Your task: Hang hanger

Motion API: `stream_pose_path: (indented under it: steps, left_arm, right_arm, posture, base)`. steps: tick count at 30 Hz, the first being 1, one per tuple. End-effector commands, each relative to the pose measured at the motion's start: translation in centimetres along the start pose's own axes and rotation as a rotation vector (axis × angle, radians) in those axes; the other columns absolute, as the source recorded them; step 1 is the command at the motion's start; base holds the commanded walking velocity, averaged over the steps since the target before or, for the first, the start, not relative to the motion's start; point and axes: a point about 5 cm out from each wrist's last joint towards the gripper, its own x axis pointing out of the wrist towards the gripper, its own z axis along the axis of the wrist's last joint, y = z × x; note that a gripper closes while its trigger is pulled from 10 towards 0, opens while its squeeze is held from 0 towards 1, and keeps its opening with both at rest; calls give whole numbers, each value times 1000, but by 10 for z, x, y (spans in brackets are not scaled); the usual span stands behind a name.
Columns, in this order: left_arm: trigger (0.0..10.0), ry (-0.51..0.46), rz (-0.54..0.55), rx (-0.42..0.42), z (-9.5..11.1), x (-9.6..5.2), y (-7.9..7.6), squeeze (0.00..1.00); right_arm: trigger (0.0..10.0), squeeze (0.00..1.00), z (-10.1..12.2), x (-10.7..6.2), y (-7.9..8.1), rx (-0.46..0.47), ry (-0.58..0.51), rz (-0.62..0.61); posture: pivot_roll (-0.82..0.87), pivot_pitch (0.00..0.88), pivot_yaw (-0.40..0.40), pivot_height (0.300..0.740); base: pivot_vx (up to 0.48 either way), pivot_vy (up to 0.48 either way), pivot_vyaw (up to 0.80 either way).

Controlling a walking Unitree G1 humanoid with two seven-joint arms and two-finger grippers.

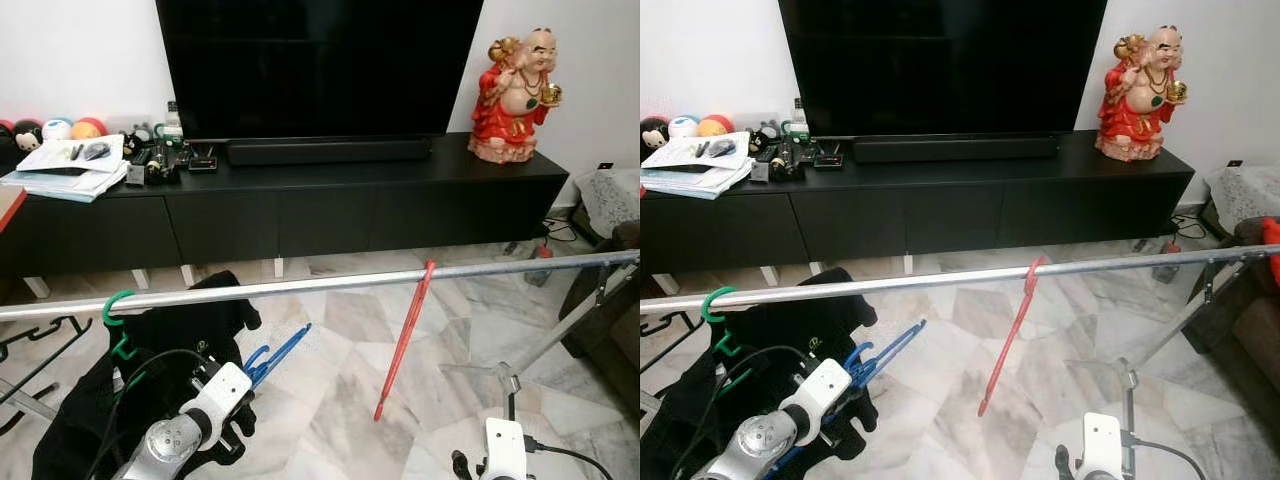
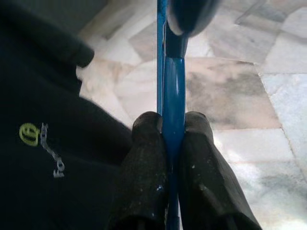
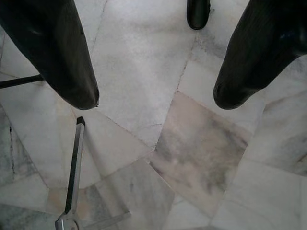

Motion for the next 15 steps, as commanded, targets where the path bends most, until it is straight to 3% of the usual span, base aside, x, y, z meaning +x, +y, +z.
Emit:
stream_pose_path:
  steps: [1, 8, 15]
  left_arm:
    - [10000, -57, -22, 38, 11, 1, 1, 0]
    - [10000, -217, -10, 102, 47, 0, 10, 0]
    - [10000, -279, -6, 105, 60, -10, 0, 0]
  right_arm:
    - [10000, 0, -3, 0, -3, -6, 10, -9]
    - [10000, 0, -8, -1, -10, -40, 28, -18]
    - [10000, 0, -13, -3, -25, -90, 31, -27]
  posture:
    - [40, 0, -37, 740]
    - [80, 0, -79, 740]
    - [85, 0, -133, 740]
  base:
    - [0, 0, 0]
    - [0, 0, 0]
    - [0, 0, 0]
